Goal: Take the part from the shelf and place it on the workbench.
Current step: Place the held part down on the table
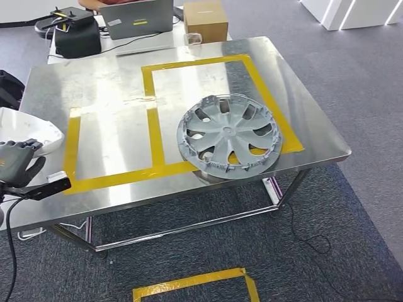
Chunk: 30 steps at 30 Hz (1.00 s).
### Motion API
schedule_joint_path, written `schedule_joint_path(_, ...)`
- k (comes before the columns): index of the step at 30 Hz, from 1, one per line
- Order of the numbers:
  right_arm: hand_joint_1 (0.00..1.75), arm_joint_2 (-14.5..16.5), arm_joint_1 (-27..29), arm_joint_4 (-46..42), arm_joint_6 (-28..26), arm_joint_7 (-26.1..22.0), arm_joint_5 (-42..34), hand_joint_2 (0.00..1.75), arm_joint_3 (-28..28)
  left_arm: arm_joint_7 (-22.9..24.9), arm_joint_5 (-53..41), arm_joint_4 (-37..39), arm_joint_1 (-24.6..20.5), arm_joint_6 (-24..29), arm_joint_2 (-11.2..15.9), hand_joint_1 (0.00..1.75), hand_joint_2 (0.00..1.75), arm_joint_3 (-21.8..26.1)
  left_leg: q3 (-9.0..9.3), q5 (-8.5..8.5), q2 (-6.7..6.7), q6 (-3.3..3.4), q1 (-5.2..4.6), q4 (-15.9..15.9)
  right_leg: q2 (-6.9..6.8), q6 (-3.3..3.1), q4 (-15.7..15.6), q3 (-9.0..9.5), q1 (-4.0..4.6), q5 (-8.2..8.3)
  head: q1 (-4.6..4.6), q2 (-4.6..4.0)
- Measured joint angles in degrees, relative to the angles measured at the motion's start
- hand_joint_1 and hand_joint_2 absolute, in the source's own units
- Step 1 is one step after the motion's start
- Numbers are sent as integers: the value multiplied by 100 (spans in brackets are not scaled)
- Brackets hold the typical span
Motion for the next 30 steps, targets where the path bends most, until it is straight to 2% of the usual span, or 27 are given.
schedule_joint_path(1,0,2,-4,1,-1,0,0,0,0,-3,18,0,0,-47,2,175,175,26,0,-9,-5,30,-13,3,-5,35,-30,18,-10,11,-1,0)
schedule_joint_path(7,0,22,-4,2,-8,0,7,0,0,11,-213,-16,0,-140,89,175,175,70,-5,-73,-13,157,-89,58,-8,405,-124,140,-100,21,-5,2)
schedule_joint_path(9,0,31,-3,2,-14,-1,11,0,0,26,-364,-49,0,-75,175,175,175,69,-8,-99,-11,197,-109,86,-2,487,-130,154,-123,9,-5,1)
schedule_joint_path(12,0,38,-17,2,-19,-7,15,0,2,53,-532,-119,0,0,284,175,175,65,30,-110,-4,259,-94,61,-12,564,-69,118,-136,-58,-2,0)
schedule_joint_path(13,0,39,-23,2,-20,-11,16,0,2,61,-563,-144,-1,21,311,175,175,64,51,-108,1,282,-81,44,-22,571,102,31,-132,-156,7,0)
schedule_joint_path(14,0,40,-28,2,-21,-15,17,0,2,69,-577,-163,0,37,330,175,175,62,71,-107,7,302,-71,30,-31,567,413,-130,-127,-311,17,1)
schedule_joint_path(16,0,40,-31,2,-22,-18,19,0,2,79,-596,-178,8,53,345,175,175,48,77,-118,9,320,-80,34,-38,543,1270,-592,-112,-666,31,1)
schedule_joint_path(17,0,41,-28,2,-23,-18,20,0,2,81,-603,-179,18,52,350,175,175,36,79,-123,8,318,-85,37,-38,533,1592,-789,-105,-748,31,2)
schedule_joint_path(18,0,41,-26,2,-25,-18,20,0,2,81,-613,-185,26,50,358,175,175,24,84,-129,7,312,-88,40,-38,520,1704,-888,-98,-711,32,1)
schedule_joint_path(19,0,41,-25,2,-27,-18,20,0,2,81,-623,-196,32,43,373,175,175,15,94,-139,4,299,-89,45,-39,503,1575,-867,-93,-560,31,1)
schedule_joint_path(21,0,41,-29,2,-39,-21,20,0,2,81,-644,-230,33,26,416,175,175,2,126,-167,1,253,-86,58,-40,457,831,-561,-91,-121,32,0)
schedule_joint_path(22,0,42,-34,2,-44,-24,20,0,2,81,-651,-246,25,17,442,175,175,-6,133,-183,-2,221,-94,77,-37,434,483,-392,-88,31,30,0)
schedule_joint_path(23,0,42,-39,2,-48,-27,19,0,2,82,-655,-260,16,11,467,175,175,-15,131,-189,-5,184,-99,92,-34,413,262,-283,-81,113,26,0)
schedule_joint_path(25,0,43,-46,2,-50,-31,18,0,2,90,-677,-282,3,5,506,175,175,-35,115,-183,-12,108,-95,110,-22,363,190,-241,-51,127,22,1)
schedule_joint_path(27,0,45,-46,2,-54,-36,16,0,1,108,-724,-308,1,9,547,175,175,-48,93,-219,-8,35,-62,138,-14,284,194,-254,-47,140,19,1)
schedule_joint_path(28,0,46,-49,2,-56,-42,15,0,1,119,-753,-321,-5,14,569,175,175,-53,44,-299,-4,3,-52,242,-13,245,183,-251,-53,148,9,1)
schedule_joint_path(30,0,49,-58,2,-57,-58,8,0,2,135,-810,-342,-25,26,604,175,175,-71,-218,-609,4,-47,-43,805,-15,194,171,-248,-59,156,-8,2)
